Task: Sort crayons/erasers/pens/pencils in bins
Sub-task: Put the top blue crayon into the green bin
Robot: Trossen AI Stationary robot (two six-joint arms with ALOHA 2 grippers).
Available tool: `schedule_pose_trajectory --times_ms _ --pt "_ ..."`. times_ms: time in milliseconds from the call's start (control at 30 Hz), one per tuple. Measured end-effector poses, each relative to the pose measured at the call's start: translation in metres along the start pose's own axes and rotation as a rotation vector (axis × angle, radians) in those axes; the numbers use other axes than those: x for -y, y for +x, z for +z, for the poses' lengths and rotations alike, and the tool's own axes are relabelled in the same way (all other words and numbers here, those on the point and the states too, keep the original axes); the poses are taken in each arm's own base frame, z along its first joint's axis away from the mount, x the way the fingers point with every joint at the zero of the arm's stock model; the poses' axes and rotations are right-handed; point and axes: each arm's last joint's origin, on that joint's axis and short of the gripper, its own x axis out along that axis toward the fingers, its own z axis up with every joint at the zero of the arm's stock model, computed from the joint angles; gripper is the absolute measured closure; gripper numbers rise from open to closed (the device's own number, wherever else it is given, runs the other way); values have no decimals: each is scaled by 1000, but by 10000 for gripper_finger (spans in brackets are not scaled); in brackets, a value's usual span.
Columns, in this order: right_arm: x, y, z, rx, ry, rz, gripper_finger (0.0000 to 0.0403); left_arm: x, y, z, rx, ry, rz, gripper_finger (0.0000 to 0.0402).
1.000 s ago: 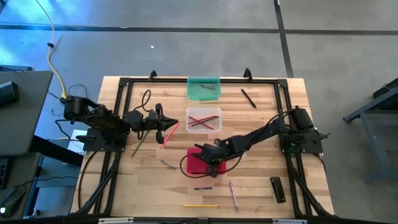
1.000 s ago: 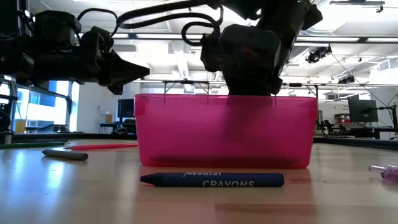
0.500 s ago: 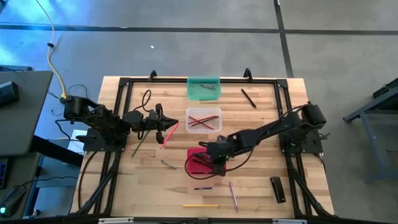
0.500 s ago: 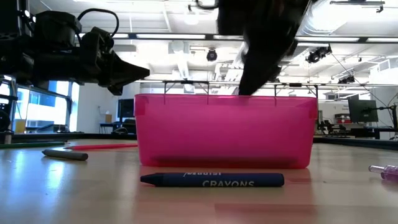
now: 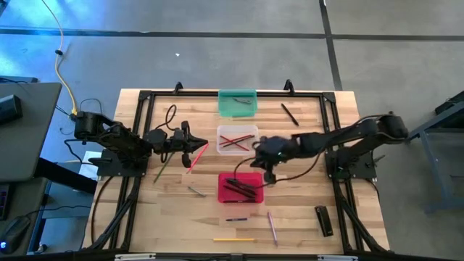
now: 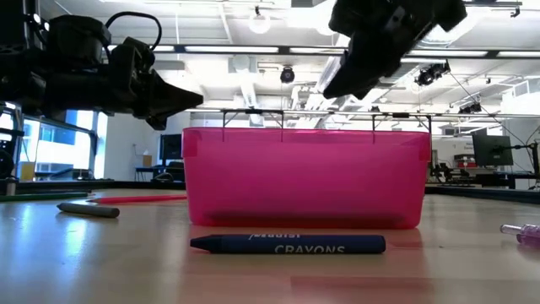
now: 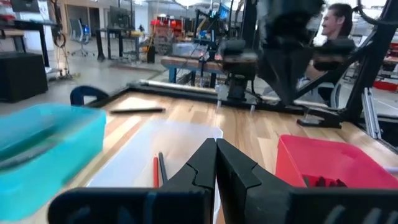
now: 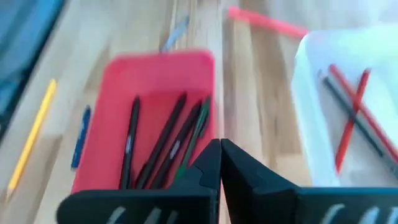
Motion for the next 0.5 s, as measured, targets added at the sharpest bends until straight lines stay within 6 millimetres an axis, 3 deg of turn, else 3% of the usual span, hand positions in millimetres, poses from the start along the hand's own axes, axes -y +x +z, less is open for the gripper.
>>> schedule_pose_trajectory --times_ms 267,500 --pt "27 -21 -35 286 -41 -70 402 -1 1 -8 -84 -82 16 401" --pt "40 -25 -65 451 -74 -149 403 -2 7 -10 -135 -139 54 402"
